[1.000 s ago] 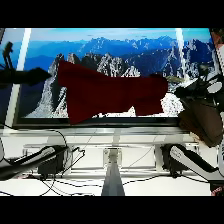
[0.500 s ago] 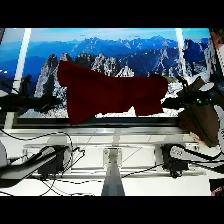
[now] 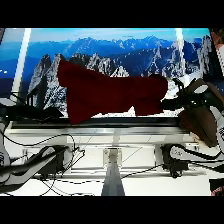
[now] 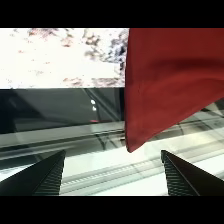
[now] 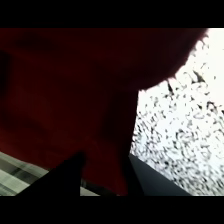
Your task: Fold the clothes and pants, and hang the long-sleeved shirts on hangers.
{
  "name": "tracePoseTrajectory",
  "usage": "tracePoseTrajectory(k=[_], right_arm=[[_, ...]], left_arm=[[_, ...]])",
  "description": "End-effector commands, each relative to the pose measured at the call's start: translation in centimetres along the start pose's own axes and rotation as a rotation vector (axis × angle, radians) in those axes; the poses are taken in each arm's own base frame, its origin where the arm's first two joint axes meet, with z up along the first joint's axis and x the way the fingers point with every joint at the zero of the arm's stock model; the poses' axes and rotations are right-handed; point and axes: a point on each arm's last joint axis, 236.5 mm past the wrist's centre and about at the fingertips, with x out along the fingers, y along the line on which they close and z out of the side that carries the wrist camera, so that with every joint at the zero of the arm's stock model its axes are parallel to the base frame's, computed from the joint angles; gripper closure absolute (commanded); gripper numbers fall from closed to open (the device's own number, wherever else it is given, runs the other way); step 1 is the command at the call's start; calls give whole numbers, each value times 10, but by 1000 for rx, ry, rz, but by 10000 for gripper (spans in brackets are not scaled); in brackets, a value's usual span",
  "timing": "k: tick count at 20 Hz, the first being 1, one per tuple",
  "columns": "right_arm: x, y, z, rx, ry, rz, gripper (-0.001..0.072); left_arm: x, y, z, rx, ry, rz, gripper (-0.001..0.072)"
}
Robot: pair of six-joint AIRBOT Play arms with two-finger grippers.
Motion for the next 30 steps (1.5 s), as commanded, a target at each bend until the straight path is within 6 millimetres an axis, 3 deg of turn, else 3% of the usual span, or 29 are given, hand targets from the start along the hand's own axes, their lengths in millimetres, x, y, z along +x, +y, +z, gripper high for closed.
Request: tracePoseTrajectory(k=[1, 3, 6, 7, 9, 12, 14, 16, 18, 22, 24, 26, 28, 30], right_arm=[[13, 1, 2, -29, -16, -36, 411], [14, 3, 5, -43, -20, -41, 700], [14, 2, 7, -43, -29, -47, 698], [14, 1, 7, -43, -29, -48, 698], [14, 2, 7, -43, -28, -47, 698], [8, 4, 11, -53, -49, -53, 699], [-7, 10, 21, -81, -90, -63, 699], [-32, 20, 36, -126, -155, -81, 699], [-68, 33, 57, -170, -260, -113, 699], [-162, 72, 90, -238, -521, -186, 699], [-190, 91, 79, -255, -563, -195, 699], [-187, 96, 44, -225, -466, -192, 699], [-170, 100, -8, -185, -259, -153, 699], [-155, 110, -64, -167, -29, -77, 699]], left_arm=[[14, 0, -12, -2, 36, 13, 52], [26, -7, -26, 26, 89, 8, 52], [48, -10, -42, 67, 131, 28, 53], [54, -9, -43, 79, 127, 40, 134], [60, -13, -40, 102, 111, 44, 367], [63, -16, -26, 128, 54, 49, 670], [61, -29, -12, 164, -1, 2, 696], [51, -48, 15, 195, -87, -51, 697], [26, -70, 52, 214, -196, -85, 697], [-68, -132, 138, 338, -477, -131, 698], [-114, -156, 162, 409, -581, -122, 698], [-134, -168, 168, 442, -619, -120, 699], [-125, -156, 158, 431, -553, -84, 698], [-112, -126, 142, 416, -446, 27, 698]])
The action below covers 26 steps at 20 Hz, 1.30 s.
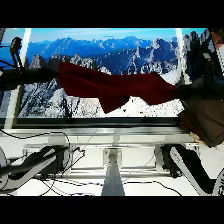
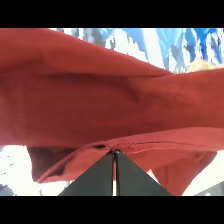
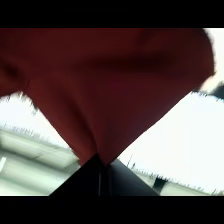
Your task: Fold the clothes and pants, and hang the long-sleeved shirts on hangers.
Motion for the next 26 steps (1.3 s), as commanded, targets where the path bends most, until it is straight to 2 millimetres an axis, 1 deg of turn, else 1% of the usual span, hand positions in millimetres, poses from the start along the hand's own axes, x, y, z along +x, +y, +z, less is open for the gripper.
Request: tracePoseTrajectory(k=[1, 2, 3, 4, 5, 6, 7, 9, 10, 11, 13, 15, 16, 18, 20, 21, 22, 23, 26], right_arm=[[-19, 37, -96, 49, 381, 135, 699], [-18, 37, -111, 61, 441, 147, 699], [-13, 35, -120, 72, 469, 143, 699], [-8, 34, -130, 85, 499, 147, 697], [-1, 30, -132, 92, 496, 139, 575], [7, 24, -127, 96, 466, 117, 328], [14, 15, -118, 94, 414, 83, 195], [25, -8, -93, 79, 298, -9, 190], [28, -23, -78, 61, 231, -71, 191], [29, -36, -68, 52, 188, -123, 205], [30, -53, -62, 49, 165, -185, 231], [38, -56, -74, 126, 234, -160, 254], [47, -55, -83, 172, 282, -123, 254], [68, -52, -105, 232, 378, -59, 254], [89, -52, -130, 260, 476, -14, 255], [99, -51, -139, 274, 507, 11, 254], [108, -49, -144, 279, 524, 35, 255], [118, -50, -144, 296, 521, 48, 254], [141, -60, -127, 332, 438, 39, 256]], left_arm=[[-12, 26, -32, 18, 165, 127, 699], [-16, 36, -46, 15, 225, 172, 699], [-21, 44, -58, 18, 277, 204, 698], [-23, 47, -65, 21, 311, 217, 699], [-23, 48, -69, 18, 319, 216, 698], [-21, 48, -71, 12, 326, 212, 699], [-18, 48, -74, 7, 331, 205, 698], [-13, 48, -80, -11, 346, 190, 698], [-10, 49, -83, -17, 356, 188, 698], [-9, 50, -86, -22, 366, 186, 698], [-6, 51, -91, -30, 379, 182, 698], [-5, 51, -96, -35, 388, 180, 698], [-4, 52, -97, -38, 392, 179, 698], [-3, 53, -97, -40, 394, 179, 698], [-2, 54, -98, -38, 397, 178, 698], [-2, 54, -97, -39, 396, 178, 698], [-2, 54, -98, -38, 397, 178, 698], [-2, 54, -98, -38, 397, 178, 698], [-2, 54, -97, -39, 396, 178, 698]])
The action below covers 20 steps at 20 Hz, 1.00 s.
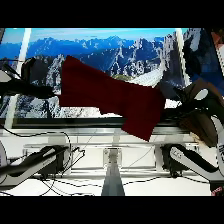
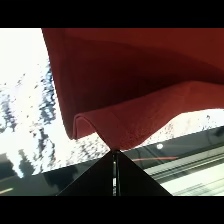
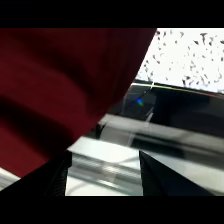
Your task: Fold the clothes and pants, and hang the long-sleeved shirts on hangers.
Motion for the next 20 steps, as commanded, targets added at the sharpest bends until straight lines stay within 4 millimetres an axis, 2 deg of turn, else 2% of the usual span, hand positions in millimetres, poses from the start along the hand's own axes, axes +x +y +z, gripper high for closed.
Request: tracePoseTrajectory(k=[1, 4, 5, 7, 8, 10, 12, 13, 15, 16, 18, 20], right_arm=[[18, -1, 26, 46, -73, 37, 260], [21, -2, 47, 78, -149, 49, 263], [22, -3, 51, 83, -161, 47, 284], [21, -5, 55, 84, -179, 37, 439], [21, -5, 55, 84, -178, 38, 489], [20, 3, 50, 81, -159, 68, 696], [12, 18, 50, 17, -159, 119, 698], [1, 28, 56, -8, -194, 143, 699], [-36, 48, 80, -50, -333, 178, 699], [-64, 60, 94, -76, -422, 190, 699], [-140, 88, 116, -164, -635, 186, 700], [-226, 118, 118, -279, -849, 133, 699]], left_arm=[[0, 0, 0, 0, 1, 0, 698], [0, 0, 0, 0, 1, 0, 698], [0, 0, 0, 0, 1, 0, 698], [0, 0, 0, 0, 1, 0, 698], [0, 0, 0, 0, 1, 0, 698], [0, 0, 0, 0, 1, -1, 698], [0, -4, 2, -5, -8, -16, 698], [0, -10, 5, -12, -20, -40, 698], [-4, -24, 15, -18, -62, -101, 698], [-9, -30, 23, -21, -92, -121, 698], [-26, -36, 48, -10, -183, -126, 699], [-54, -39, 75, 28, -285, -95, 699]])
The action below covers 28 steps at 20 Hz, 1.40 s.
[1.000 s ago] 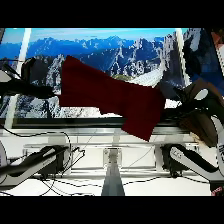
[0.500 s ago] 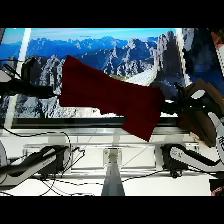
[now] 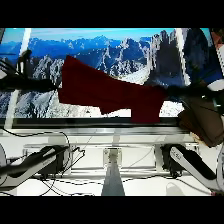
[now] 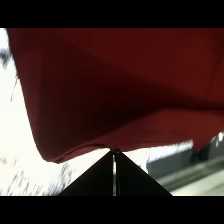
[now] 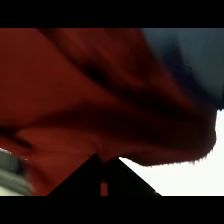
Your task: Fold the clothes and pants, and hang the long-sleeved shirts on hangers.
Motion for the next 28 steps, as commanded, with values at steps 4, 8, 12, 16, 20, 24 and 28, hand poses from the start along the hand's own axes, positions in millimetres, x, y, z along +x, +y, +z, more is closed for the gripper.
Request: tracePoseTrajectory(k=[4, 8, 12, 16, 20, 24, 28], right_arm=[[-231, 154, 121, -410, -695, -25, 698], [-382, 240, 115, -594, -1137, -110, 698], [-447, 291, 73, -704, -1308, -123, 699], [-454, 308, 56, -737, -1321, -89, 699], [-438, 288, 71, -685, -1254, -118, 699], [-339, 214, 94, -464, -835, -122, 699], [-206, 135, 101, -196, -407, -6, 698]], left_arm=[[-125, -52, 108, 185, -446, 78, 699], [-281, -112, 148, 320, -965, 213, 699], [-423, -170, 107, 418, -1425, 358, 699], [-496, -195, 46, 524, -1624, 591, 699], [-514, -172, 26, 455, -1617, 759, 699], [-424, -100, 73, 262, -1281, 680, 699], [-249, 12, 114, 112, -682, 613, 699]])
